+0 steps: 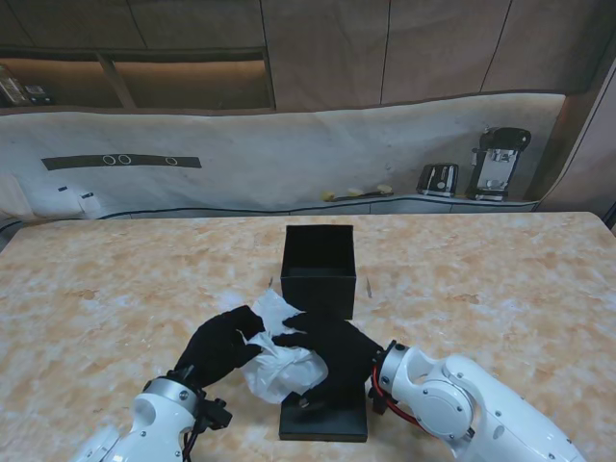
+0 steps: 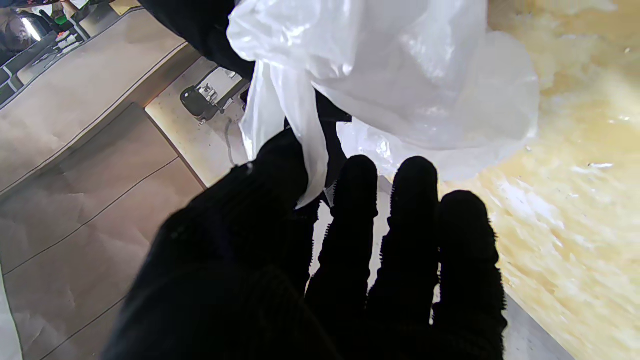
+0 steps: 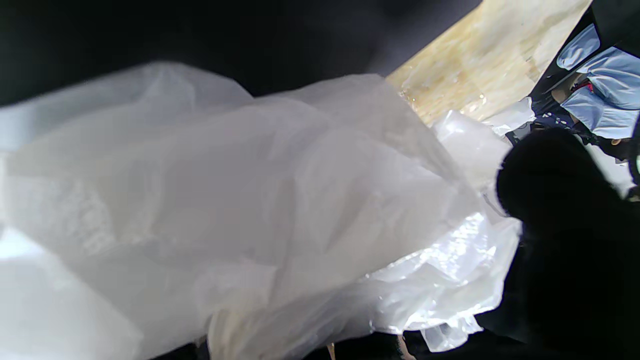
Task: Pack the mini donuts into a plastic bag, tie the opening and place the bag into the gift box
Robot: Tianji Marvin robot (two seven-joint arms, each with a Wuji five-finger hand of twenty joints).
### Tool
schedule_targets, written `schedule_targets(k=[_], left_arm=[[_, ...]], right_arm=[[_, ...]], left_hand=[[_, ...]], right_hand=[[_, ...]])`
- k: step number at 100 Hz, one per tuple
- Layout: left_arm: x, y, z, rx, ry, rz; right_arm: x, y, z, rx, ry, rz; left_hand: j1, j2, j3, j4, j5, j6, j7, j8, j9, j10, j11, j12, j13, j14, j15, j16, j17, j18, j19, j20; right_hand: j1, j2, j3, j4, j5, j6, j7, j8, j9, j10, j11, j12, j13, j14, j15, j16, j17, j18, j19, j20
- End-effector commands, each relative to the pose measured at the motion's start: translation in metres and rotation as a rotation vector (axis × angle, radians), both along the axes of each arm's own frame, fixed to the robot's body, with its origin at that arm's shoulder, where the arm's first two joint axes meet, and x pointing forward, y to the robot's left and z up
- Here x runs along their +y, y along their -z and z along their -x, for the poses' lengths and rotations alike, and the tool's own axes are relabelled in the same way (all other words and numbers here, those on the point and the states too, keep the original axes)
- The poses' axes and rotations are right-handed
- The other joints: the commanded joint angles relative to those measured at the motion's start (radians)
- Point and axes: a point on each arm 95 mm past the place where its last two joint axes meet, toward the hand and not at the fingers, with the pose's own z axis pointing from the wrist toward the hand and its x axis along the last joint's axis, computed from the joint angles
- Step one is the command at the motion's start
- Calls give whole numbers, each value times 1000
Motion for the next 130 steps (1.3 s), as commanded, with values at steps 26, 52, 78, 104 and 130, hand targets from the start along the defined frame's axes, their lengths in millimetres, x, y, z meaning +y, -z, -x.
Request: schedule_targets(k=[26, 52, 78, 104, 130], left_arm=[[-7, 9, 3, 58, 23, 8], [-7, 11, 2, 74, 24, 7], [-7, 11, 1, 74, 23, 9], [-6, 10, 0, 67, 18, 5], [1, 5, 1, 48, 25, 8]], right_arm=[[0, 28, 1, 62, 16, 48], [2, 34, -6, 70, 56, 31], [7, 33, -15, 20, 110, -29], [13, 21, -25, -50, 190, -190], [13, -2, -26, -107, 251, -344]], left_hand=[[17, -32, 25, -22, 32, -5, 32, -20, 22, -11, -7, 6, -11, 7, 10, 20, -22, 4, 16, -2], [13, -34, 31, -25, 33, -6, 31, -21, 19, -11, -7, 5, -15, 9, 4, 18, -25, 6, 11, -5], [10, -30, 32, -27, 32, -6, 28, -24, 11, -12, -10, 0, -23, 8, -5, 15, -35, 7, -1, -10], [9, -26, 24, -27, 24, -5, 18, -29, -7, -11, -11, -8, -37, 6, -17, 10, -49, 7, -18, -17], [-3, -30, 13, -34, 9, 7, -41, -36, -86, -2, 14, -68, -81, 10, -59, -4, -90, 4, -55, -26]], right_hand=[[143, -28, -57, -31, 11, -40, 103, 79, -13, -1, 122, 116, 20, 5, 183, 59, 142, 95, 171, 23], [348, -149, 62, -43, 82, -124, 333, 176, -11, -21, 404, 303, 133, 3, 491, 213, 353, 84, 636, 30], [408, -172, 377, -48, 249, -118, 590, 199, 30, -19, 735, 413, 324, -8, 812, 380, 600, -65, 998, 56], [513, -86, 521, -180, 425, -60, 787, 38, 227, -7, 812, 418, 510, 55, 988, 376, 773, -155, 1151, 30], [555, -74, 570, -206, 603, -14, 912, 12, 438, 13, 865, 447, 664, 115, 1094, 362, 934, -192, 1243, 40]])
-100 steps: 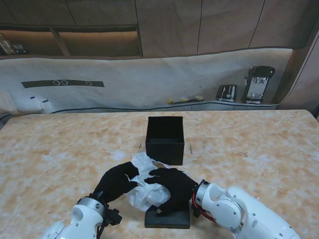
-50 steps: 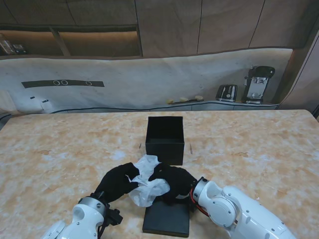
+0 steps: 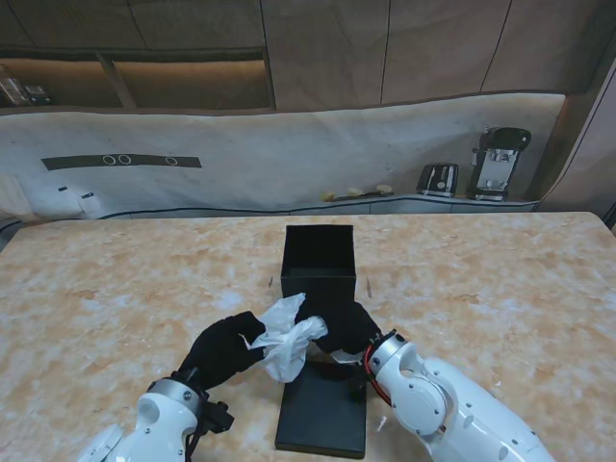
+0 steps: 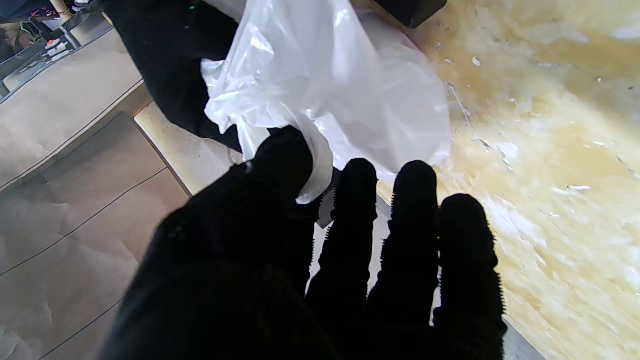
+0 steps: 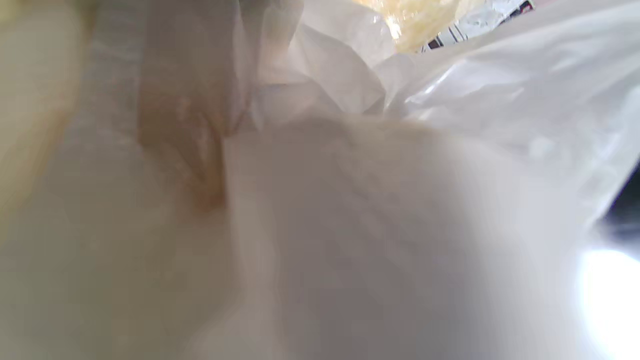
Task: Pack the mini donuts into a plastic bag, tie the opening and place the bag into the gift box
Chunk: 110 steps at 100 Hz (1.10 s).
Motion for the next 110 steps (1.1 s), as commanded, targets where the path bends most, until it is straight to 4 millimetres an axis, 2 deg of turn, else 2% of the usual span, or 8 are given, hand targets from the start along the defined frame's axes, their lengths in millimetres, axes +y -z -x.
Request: schedule_targets(k=[1, 25, 37, 60, 82, 106, 108, 110], left_arm=[[1, -3, 2, 4, 18, 11], [8, -10, 2, -23, 40, 13], [10, -12, 2, -30, 51, 12], [14, -15, -1, -33, 84, 13], [19, -16, -4, -23, 116, 15], [25, -16, -6, -59, 129, 47], [25, -16, -6, -65, 129, 48], [26, -17, -6, -74, 128, 50]], right_arm=[[8, -9, 7, -2, -8, -51], [4, -43, 16, -64, 19, -162], [0, -62, 16, -118, 20, -192], [-4, -94, 10, -185, 45, -234], [-8, -118, 2, -247, 60, -244], [-13, -131, -13, -282, 82, -224], [-13, -132, -14, -282, 85, -222], [-14, -132, -15, -283, 87, -220]], left_hand=[[-2, -18, 1, -11, -5, 1, -27, -4, -35, -1, 14, -18, -31, 8, -22, -5, -25, 2, -13, -18], [3, -11, -31, -10, -15, 5, -91, -5, -102, 1, 7, -97, -72, 9, -80, -27, -64, 8, -57, -20], [-5, 3, -55, -3, -27, 7, -144, 2, -148, 1, 18, -232, -98, 5, -116, -47, -84, 6, -86, -18], [-34, 66, -91, 13, -50, 19, -238, 7, -211, 1, -25, -276, -161, -4, -181, -77, -136, 4, -149, -29], [-12, 187, -283, 54, -79, 32, -350, 13, -294, 32, -112, -348, -228, -19, -285, -152, -198, 7, -284, -66], [-19, 265, -395, 72, -98, 30, -393, -9, -324, 0, -147, -390, -256, -31, -354, -210, -221, 9, -372, -104], [21, 290, -483, 79, -100, 30, -389, -13, -327, -1, -142, -402, -256, -33, -355, -218, -220, 9, -376, -105], [30, 298, -506, 80, -101, 32, -388, -14, -327, 1, -141, -404, -257, -32, -355, -220, -221, 9, -378, -105]], right_hand=[[55, 26, 57, -15, 63, 20, 95, 1, 38, 8, 23, 45, 42, 46, 48, -9, 54, -88, 100, 14], [65, 15, 78, -10, 110, 24, 105, 13, 93, 11, 25, 63, 78, 66, 55, 3, 93, -78, 116, 20], [67, 7, 90, -8, 132, 24, 85, 40, 118, 10, 17, 75, 97, 72, 50, 15, 104, -82, 119, 25], [72, 1, 99, -5, 151, 21, 89, 63, 132, 14, 27, 86, 103, 79, 58, 28, 110, -77, 124, 30], [73, -4, 102, -6, 155, 25, 84, 73, 136, 19, 26, 90, 104, 84, 56, 32, 111, -74, 126, 34], [74, -4, 101, -7, 156, 26, 76, 84, 135, 20, 25, 94, 104, 84, 54, 39, 111, -72, 125, 39], [74, -4, 101, -8, 157, 25, 76, 85, 135, 20, 25, 94, 104, 84, 53, 40, 111, -72, 125, 39], [74, -3, 101, -8, 157, 26, 76, 86, 135, 20, 24, 94, 103, 85, 53, 40, 111, -72, 124, 39]])
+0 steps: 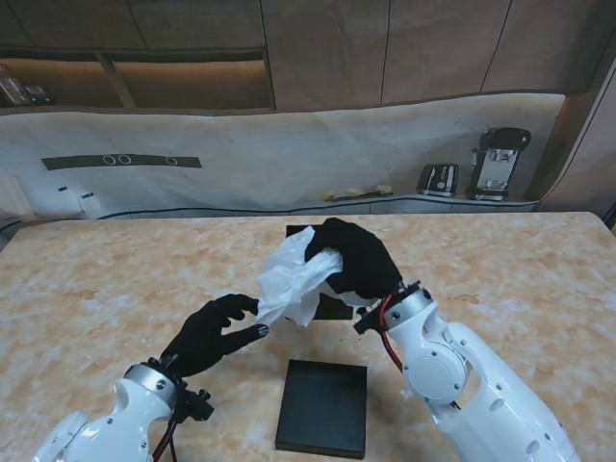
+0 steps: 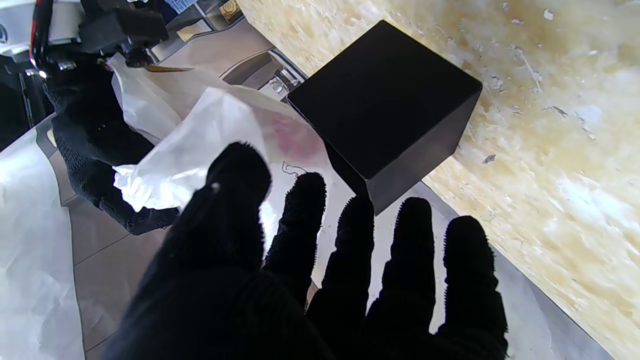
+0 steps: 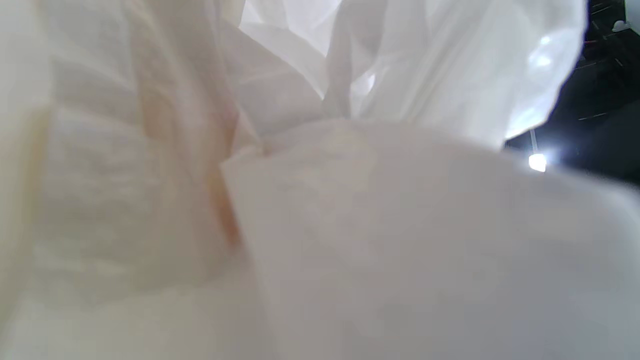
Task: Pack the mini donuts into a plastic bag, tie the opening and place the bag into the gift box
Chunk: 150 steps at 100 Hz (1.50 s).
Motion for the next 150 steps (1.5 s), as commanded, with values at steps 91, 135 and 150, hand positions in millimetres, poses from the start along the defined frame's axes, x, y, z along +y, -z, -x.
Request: schedule_targets(k=[91, 135, 150], left_arm=[[22, 11, -3, 0, -60, -28], [23, 12, -6, 21, -67, -32], [24, 12, -7, 27, -67, -34]], right_arm=[[-3, -15, -64, 53, 76, 125], [2, -5, -91, 134, 78, 196], [1, 0, -103, 147, 82, 242]], left_hand=[[66, 56, -129, 31, -40, -7, -22, -10, -46, -25, 2, -19, -32, -27, -24, -21, -28, -6, -37, -23], [72, 59, -140, 32, -38, -5, -25, -10, -48, -25, 1, -20, -37, -27, -28, -24, -32, -7, -44, -22], [73, 59, -143, 32, -37, -6, -25, -10, -47, -25, 1, -20, -37, -26, -29, -24, -32, -8, -44, -21]], right_hand=[[57, 40, 57, 2, 57, 16, 46, 39, 22, 7, 1, 33, 26, 77, 26, 31, 20, -82, 77, 45], [67, 22, 61, 0, 79, 20, 29, 50, 41, 12, -12, 37, 32, 88, 21, 36, 17, -69, 74, 58], [68, 18, 62, 0, 90, 18, 24, 58, 41, 12, -14, 39, 32, 89, 19, 38, 13, -67, 72, 63]])
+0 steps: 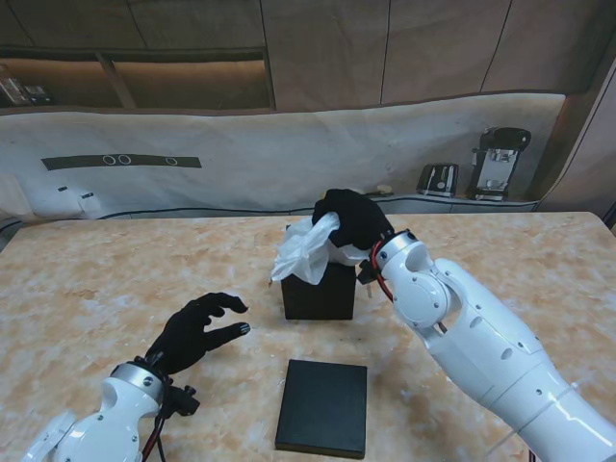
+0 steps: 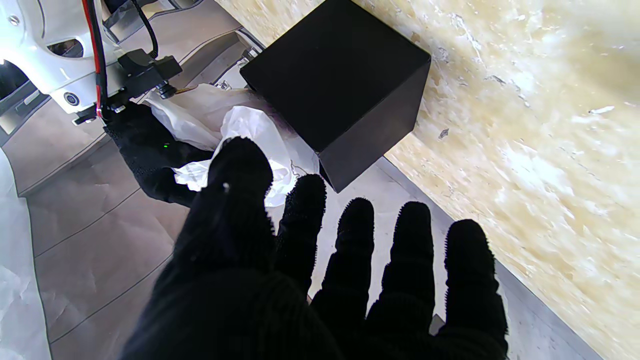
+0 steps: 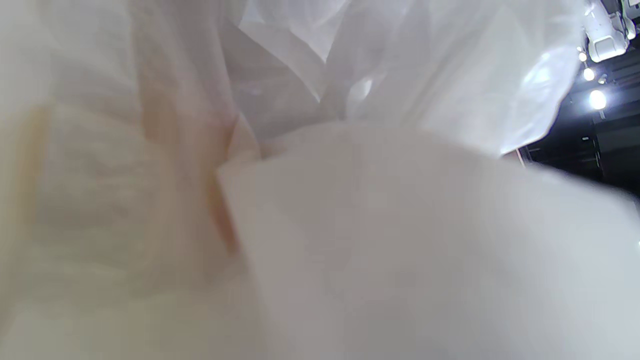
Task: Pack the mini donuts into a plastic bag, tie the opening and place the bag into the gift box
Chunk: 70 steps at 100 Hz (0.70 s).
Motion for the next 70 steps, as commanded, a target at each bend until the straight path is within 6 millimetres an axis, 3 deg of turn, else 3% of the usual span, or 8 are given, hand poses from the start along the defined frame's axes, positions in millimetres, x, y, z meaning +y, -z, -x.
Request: schedule_targets(k=[1, 27, 35, 43, 49, 54, 70], left_arm=[[-1, 1, 1, 16, 8, -2], [1, 1, 0, 28, 5, -8], [1, 1, 0, 32, 3, -8], [1, 1, 1, 37, 3, -11], [1, 1, 1, 39, 3, -12], [2, 1, 0, 40, 2, -13], [2, 1, 0, 46, -3, -14]], right_arm=[[3, 2, -4, 13, -8, 22], [4, 8, -17, 13, 0, 67], [5, 9, -20, 4, -4, 83], [6, 9, -24, -12, -18, 112], [7, 8, -26, -36, -39, 146], [8, 7, -27, -54, -59, 172], [12, 7, -29, -98, -123, 245]], left_hand=[[25, 35, -26, 16, -24, -6, -25, 1, -35, -24, 3, -6, -13, -23, -16, -12, -18, -8, -9, -17], [29, 33, -30, 16, -18, -4, -24, 2, -41, -26, 0, -7, -16, -23, -18, -13, -20, -9, -13, -16], [32, 32, -31, 16, -15, -5, -24, 4, -38, 1, -2, -8, -19, -23, -19, -14, -21, -8, -15, -16], [42, 25, -29, 16, -12, -5, -22, 6, -40, -2, -6, -9, -19, -22, -19, -14, -21, -8, -16, -16], [43, 24, -29, 15, -10, -4, -21, 8, -41, -22, -4, -8, -19, -22, -19, -14, -21, -8, -16, -16], [42, 25, -30, 14, -8, -4, -21, 9, -40, -4, -4, -8, -20, -23, -19, -14, -21, -8, -16, -15], [47, 19, -30, 13, 0, -3, -18, 13, -40, -3, -6, -9, -20, -23, -19, -15, -22, -9, -17, -15]], right_hand=[[47, 5, 54, 0, 67, 6, 32, 33, 21, 9, 0, 31, 31, 75, 19, 37, 12, -81, 62, 28], [46, 8, 53, -6, 82, -4, 20, 42, 18, 5, -11, 32, 23, 76, 10, 40, -11, -85, 63, 40], [55, 5, 52, -14, 109, -10, 11, 45, 15, 3, -19, 36, 16, 77, 2, 43, -25, -84, 63, 45], [56, 5, 52, -19, 129, -13, 2, 46, 15, 2, -23, 39, 11, 76, -3, 45, -35, -85, 65, 49], [58, 2, 54, -23, 155, -22, -10, 50, 18, -8, -29, 40, 8, 74, -7, 47, -49, -87, 66, 54], [58, 1, 56, -25, 170, -31, -19, 54, 19, -16, -33, 41, 3, 68, -12, 47, -68, -91, 66, 57], [55, -11, 58, -23, 217, -62, -51, 76, 47, -64, -51, 44, -4, 49, -26, 47, -128, -107, 60, 59]])
